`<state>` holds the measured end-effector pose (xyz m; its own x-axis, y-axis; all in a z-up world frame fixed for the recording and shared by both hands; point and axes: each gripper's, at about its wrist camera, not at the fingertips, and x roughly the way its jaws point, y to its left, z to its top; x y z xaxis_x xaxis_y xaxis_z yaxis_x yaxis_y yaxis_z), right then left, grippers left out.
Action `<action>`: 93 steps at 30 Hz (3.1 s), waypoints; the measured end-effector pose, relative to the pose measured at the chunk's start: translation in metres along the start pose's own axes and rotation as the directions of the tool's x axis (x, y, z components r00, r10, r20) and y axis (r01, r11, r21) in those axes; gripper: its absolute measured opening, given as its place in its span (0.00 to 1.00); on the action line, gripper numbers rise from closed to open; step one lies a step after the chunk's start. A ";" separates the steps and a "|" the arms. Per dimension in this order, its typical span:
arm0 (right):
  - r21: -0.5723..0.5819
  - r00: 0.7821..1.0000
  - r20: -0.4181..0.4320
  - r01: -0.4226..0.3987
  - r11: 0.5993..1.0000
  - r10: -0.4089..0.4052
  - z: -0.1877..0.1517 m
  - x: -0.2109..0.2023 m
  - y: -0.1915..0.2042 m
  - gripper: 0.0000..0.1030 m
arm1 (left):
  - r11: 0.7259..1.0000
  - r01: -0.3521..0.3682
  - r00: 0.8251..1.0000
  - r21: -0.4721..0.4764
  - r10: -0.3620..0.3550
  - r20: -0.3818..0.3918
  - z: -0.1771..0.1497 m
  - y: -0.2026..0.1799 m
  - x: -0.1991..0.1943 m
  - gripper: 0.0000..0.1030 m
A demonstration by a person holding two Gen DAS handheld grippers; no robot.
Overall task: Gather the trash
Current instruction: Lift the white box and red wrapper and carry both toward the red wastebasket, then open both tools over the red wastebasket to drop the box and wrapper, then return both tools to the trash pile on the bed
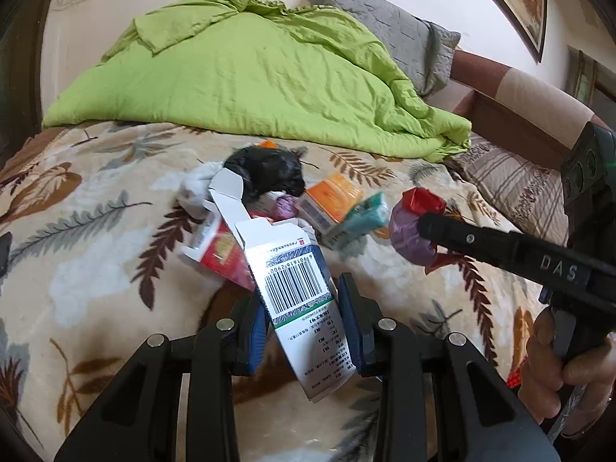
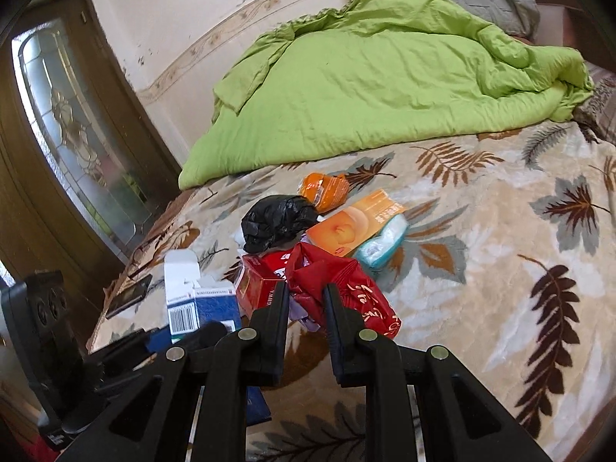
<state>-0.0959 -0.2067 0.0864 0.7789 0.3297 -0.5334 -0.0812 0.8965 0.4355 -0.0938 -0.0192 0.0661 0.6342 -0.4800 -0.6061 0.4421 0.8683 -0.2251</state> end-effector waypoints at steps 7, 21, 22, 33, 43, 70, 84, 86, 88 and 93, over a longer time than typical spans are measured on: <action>0.064 0.999 0.033 0.000 0.998 -0.002 -0.005 -0.029 -0.015 0.19 | 0.999 0.030 1.000 0.041 -0.030 0.003 -0.004 -0.023 -0.004 0.32; 0.134 0.996 0.087 -0.015 0.991 0.003 -0.007 -0.056 -0.039 0.19 | 0.997 0.015 1.000 0.073 -0.015 -0.001 -0.015 -0.053 -0.021 0.32; 0.142 0.996 0.087 -0.021 0.990 0.009 -0.006 -0.055 -0.040 0.19 | 0.997 0.007 1.000 0.073 -0.007 -0.006 -0.017 -0.052 -0.023 0.32; 0.158 0.993 0.101 -0.075 0.985 0.059 -0.003 -0.054 -0.038 0.19 | 0.999 -0.019 1.000 0.047 0.019 -0.003 -0.015 -0.053 -0.041 0.32; 0.212 0.984 0.178 -0.030 0.977 -0.008 -0.018 -0.132 -0.072 0.19 | 0.982 0.145 0.989 0.118 -0.145 -0.010 0.001 -0.113 -0.043 0.32; 0.689 0.854 0.131 0.286 0.665 -0.503 -0.137 -0.360 -0.259 0.48 | 0.720 0.659 0.727 0.217 -0.535 -0.432 -0.051 -0.387 0.035 0.55; 0.493 0.917 0.144 0.259 0.830 -0.372 -0.084 -0.296 -0.189 0.54 | 0.912 0.365 0.925 0.188 -0.332 -0.182 -0.014 -0.241 -0.003 0.65; 0.463 0.928 0.138 0.248 0.851 -0.345 -0.078 -0.280 -0.176 0.56 | 0.931 0.323 0.941 0.171 -0.295 -0.166 -0.010 -0.220 -0.005 0.65; 0.433 0.944 0.120 0.230 0.871 -0.309 -0.071 -0.260 -0.161 0.56 | 0.951 0.273 0.956 0.145 -0.252 -0.148 -0.006 -0.192 -0.007 0.66; 0.354 0.970 0.072 0.193 0.915 -0.232 -0.057 -0.208 -0.123 0.56 | 0.985 0.161 0.981 0.061 -0.154 -0.115 0.001 -0.126 -0.012 0.66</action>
<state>-0.2837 -0.3687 0.1021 0.8191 0.0904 -0.5665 0.2961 0.7792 0.5524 -0.1568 -0.1231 0.1027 0.4812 -0.5901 -0.6483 0.5763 0.7702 -0.2733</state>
